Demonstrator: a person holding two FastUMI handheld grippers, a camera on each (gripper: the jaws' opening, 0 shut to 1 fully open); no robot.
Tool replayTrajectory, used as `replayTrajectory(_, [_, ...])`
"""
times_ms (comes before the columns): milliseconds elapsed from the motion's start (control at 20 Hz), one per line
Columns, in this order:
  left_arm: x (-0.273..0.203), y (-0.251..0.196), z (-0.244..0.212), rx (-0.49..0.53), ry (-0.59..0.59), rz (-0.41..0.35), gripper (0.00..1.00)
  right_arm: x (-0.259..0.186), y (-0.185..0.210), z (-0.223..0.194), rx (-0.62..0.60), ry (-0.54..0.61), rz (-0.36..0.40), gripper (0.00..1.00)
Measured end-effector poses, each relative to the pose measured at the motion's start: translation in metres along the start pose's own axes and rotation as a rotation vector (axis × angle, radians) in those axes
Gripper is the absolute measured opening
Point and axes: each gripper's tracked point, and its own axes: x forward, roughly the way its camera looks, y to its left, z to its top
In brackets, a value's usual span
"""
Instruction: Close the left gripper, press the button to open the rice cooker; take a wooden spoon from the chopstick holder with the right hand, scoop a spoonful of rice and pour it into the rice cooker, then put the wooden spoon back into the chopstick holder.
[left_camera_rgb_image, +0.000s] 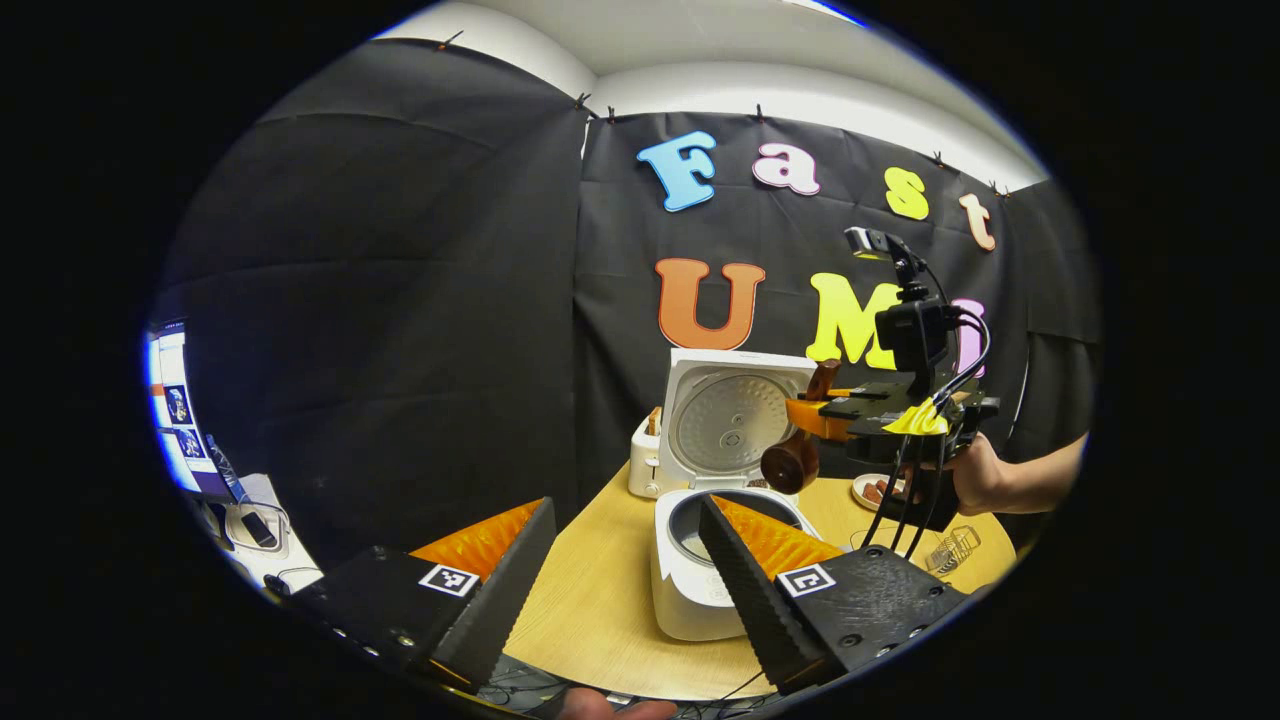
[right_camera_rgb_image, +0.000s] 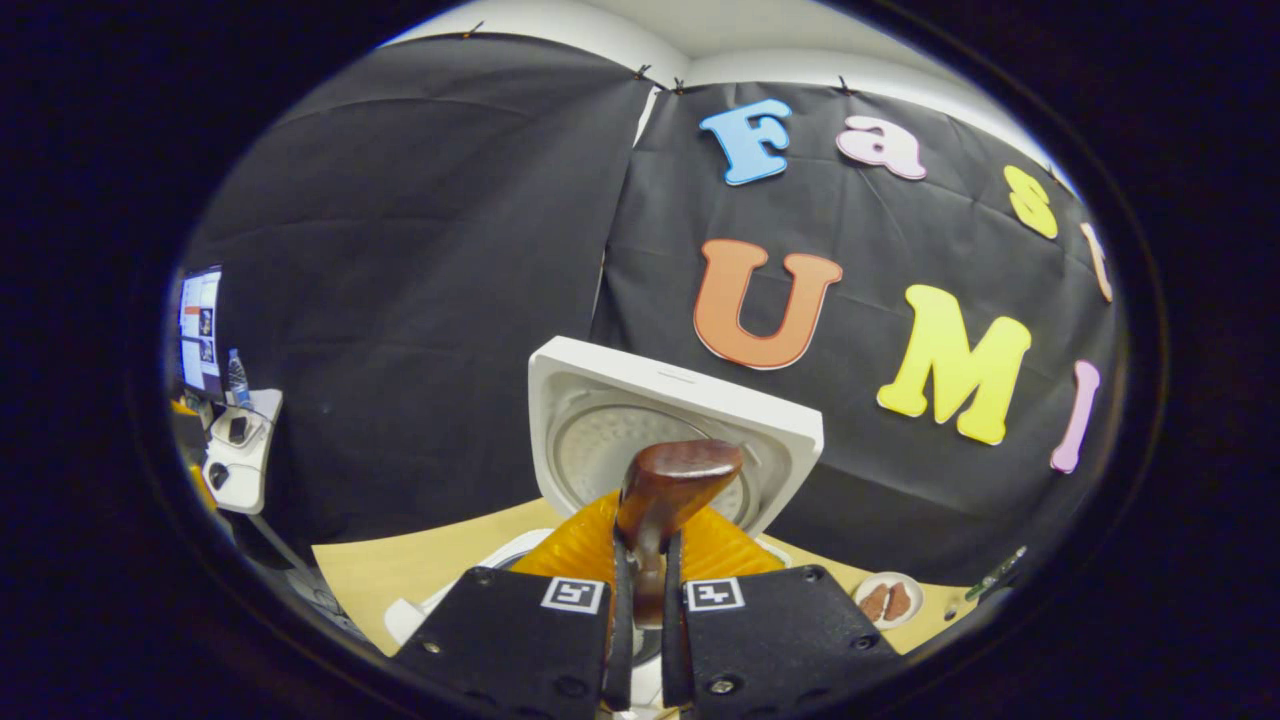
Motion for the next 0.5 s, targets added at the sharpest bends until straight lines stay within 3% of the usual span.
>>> replayTrajectory(150, [-0.003, -0.004, 0.003, 0.014, -0.011, -0.01, 0.93, -0.007, -0.005, 0.001, 0.081, 0.001, -0.001, 0.17])
replayTrajectory(500, [0.003, -0.045, 0.024, 0.073, -0.043, -0.116, 0.93, -0.047, -0.048, 0.012, 0.368, -0.022, -0.005, 0.17])
